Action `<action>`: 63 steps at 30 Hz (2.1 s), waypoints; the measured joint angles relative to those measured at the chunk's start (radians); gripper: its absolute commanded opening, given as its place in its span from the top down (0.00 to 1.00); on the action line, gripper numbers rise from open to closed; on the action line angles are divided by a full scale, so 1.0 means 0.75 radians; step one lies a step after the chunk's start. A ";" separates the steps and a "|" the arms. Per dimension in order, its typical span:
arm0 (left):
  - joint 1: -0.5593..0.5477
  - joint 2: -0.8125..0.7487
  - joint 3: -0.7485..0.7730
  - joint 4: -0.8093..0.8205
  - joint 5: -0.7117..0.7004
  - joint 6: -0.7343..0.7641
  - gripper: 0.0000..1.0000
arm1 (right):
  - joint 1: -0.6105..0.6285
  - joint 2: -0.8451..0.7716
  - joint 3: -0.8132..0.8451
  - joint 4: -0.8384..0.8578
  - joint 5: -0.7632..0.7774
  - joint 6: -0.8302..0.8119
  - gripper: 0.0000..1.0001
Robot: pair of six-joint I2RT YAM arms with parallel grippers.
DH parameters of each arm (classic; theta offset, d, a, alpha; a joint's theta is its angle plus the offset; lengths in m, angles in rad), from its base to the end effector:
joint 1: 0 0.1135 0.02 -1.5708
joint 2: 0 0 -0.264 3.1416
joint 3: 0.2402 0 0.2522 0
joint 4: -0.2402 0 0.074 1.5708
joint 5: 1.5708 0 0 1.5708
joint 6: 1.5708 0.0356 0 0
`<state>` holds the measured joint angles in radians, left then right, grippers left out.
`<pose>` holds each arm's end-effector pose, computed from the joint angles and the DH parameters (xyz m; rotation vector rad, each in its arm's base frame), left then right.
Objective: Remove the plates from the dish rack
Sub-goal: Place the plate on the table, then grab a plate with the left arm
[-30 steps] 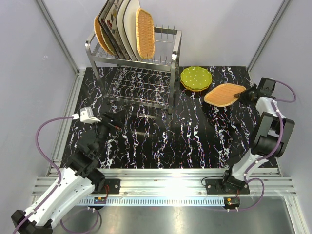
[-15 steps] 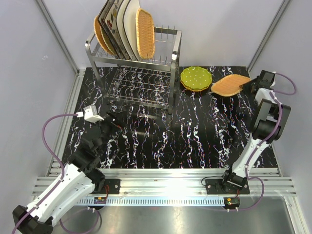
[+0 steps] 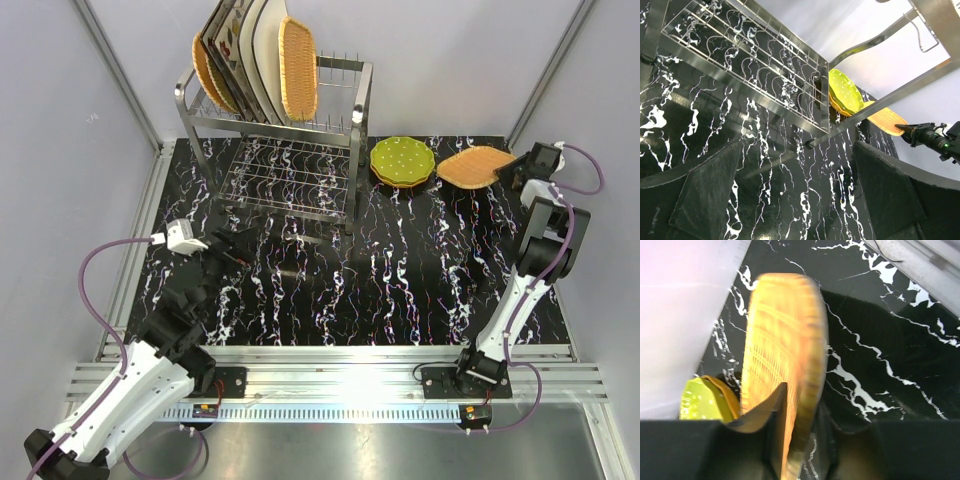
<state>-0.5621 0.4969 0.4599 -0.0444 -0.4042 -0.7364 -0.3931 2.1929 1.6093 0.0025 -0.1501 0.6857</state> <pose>0.1270 -0.0635 0.2816 -0.4561 1.6241 -0.6532 0.4663 -0.1876 0.1832 1.0348 1.8994 0.3308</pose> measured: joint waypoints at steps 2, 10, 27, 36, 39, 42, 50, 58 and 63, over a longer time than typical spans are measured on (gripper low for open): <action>0.000 0.000 0.000 -0.014 -0.001 -0.004 0.01 | 0.000 0.001 -0.016 0.017 0.000 -0.016 0.59; 0.000 -0.013 0.000 -0.021 -0.001 -0.009 0.01 | 0.001 0.000 -0.076 0.027 -0.001 -0.071 0.33; 0.001 -0.048 0.064 -0.149 -0.057 0.012 0.01 | -0.001 -0.091 -0.243 0.025 -0.013 -0.269 0.00; 0.002 0.085 0.415 -0.303 -0.111 0.138 0.01 | -0.002 -0.311 -0.320 -0.164 -0.119 -0.532 0.00; 0.002 0.166 0.545 -0.349 -0.103 0.195 0.01 | -0.002 -0.401 -0.350 -0.232 -0.187 -0.622 0.00; 0.002 0.275 0.689 -0.375 -0.075 0.258 0.01 | -0.003 -0.492 -0.379 -0.314 -0.310 -0.745 0.00; 0.008 0.658 1.155 -0.511 0.079 0.376 0.01 | 0.015 -0.727 -0.507 -0.457 -0.704 -0.997 0.00; 0.008 0.933 1.538 -0.644 0.197 0.453 0.02 | 0.133 -0.902 -0.585 -0.503 -0.830 -1.095 0.00; 0.008 1.083 1.780 -0.694 0.240 0.482 0.03 | 0.198 -0.936 -0.585 -0.514 -0.842 -1.098 0.00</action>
<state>-0.5560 1.3094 1.7947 -0.5652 -0.2241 -0.3748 -0.2447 1.4910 1.1706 -0.3832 -0.7818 -0.1379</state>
